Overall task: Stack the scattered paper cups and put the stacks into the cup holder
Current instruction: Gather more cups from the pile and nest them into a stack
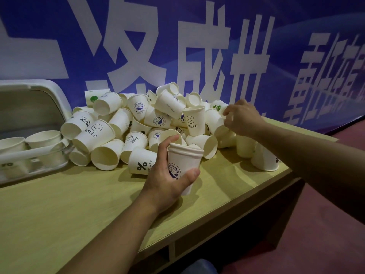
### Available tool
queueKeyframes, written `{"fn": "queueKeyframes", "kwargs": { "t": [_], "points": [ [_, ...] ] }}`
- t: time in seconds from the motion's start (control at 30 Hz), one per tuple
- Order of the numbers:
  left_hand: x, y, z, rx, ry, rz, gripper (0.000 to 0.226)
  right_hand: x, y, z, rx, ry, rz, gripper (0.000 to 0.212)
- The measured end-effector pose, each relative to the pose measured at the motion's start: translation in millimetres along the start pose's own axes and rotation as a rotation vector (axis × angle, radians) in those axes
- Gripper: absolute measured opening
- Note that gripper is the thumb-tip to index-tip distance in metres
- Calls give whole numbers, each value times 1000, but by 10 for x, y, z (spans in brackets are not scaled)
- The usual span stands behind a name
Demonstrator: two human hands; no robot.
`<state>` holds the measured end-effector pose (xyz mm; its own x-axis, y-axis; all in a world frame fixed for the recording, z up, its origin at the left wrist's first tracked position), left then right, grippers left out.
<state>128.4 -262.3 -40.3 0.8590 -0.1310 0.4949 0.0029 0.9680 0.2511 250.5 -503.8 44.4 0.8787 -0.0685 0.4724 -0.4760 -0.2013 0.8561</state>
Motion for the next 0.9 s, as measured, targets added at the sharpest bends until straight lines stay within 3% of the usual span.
{"fn": "queueKeyframes", "kwargs": {
  "t": [0.23, 0.37, 0.5, 0.7, 0.73, 0.83, 0.9],
  "points": [
    [-2, -37, 9, -8, -7, -32, 83, -105, 435, 71, 186, -27, 273, 34],
    [1, -65, 27, -18, -2, -53, 84, -448, 737, -221, 388, 119, 398, 30],
    [-15, -107, 26, -24, 24, -98, 89, -892, 700, -576, 614, 243, 231, 26],
    [-34, -120, 5, -47, 69, -122, 107, -1206, 469, -786, 965, 207, 0, 15],
    [-34, -109, 14, -41, 65, -113, 108, -1217, 417, -809, 1012, 186, -51, 19],
    [-29, -91, 39, -26, 54, -100, 105, -1233, 325, -859, 1068, 149, -166, 58],
    [-34, -101, 41, -33, 52, -99, 104, -1238, 321, -860, 985, 171, -157, 65]
  ]
}}
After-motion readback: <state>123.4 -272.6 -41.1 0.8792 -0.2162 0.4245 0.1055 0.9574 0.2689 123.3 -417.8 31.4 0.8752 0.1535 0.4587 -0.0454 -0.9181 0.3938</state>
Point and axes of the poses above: each hand's wrist, its own x-axis towards the middle knuckle, its own y-axis out of the back of the hand, z = x × y, the point moved 9 cm from there along x, towards the middle knuckle, and after that the axes turned 2 degrees about z, right-handed, at the moved point
